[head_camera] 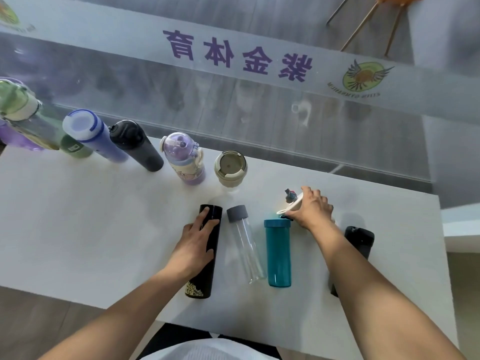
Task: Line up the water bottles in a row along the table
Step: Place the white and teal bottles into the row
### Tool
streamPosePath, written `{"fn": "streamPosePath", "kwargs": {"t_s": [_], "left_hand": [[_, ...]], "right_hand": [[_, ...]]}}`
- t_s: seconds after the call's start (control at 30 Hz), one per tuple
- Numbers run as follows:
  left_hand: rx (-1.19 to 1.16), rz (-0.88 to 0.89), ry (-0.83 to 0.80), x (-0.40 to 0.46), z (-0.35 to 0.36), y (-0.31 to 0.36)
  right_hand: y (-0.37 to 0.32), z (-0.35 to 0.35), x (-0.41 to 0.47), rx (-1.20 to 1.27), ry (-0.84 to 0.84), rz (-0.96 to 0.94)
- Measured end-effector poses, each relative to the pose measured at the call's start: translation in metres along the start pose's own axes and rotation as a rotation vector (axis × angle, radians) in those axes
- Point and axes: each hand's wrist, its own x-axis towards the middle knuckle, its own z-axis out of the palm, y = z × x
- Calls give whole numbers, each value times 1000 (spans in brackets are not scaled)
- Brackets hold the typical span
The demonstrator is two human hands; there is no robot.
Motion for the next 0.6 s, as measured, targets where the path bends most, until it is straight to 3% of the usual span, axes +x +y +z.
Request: {"fn": "streamPosePath", "kwargs": {"t_s": [0.27, 0.6], "left_hand": [[4, 7, 13, 3, 1, 5], [-8, -2, 21, 2, 2, 10]], "right_hand": [[2, 3, -14, 24, 50, -61], [-30, -30, -20, 555, 239, -213]]}}
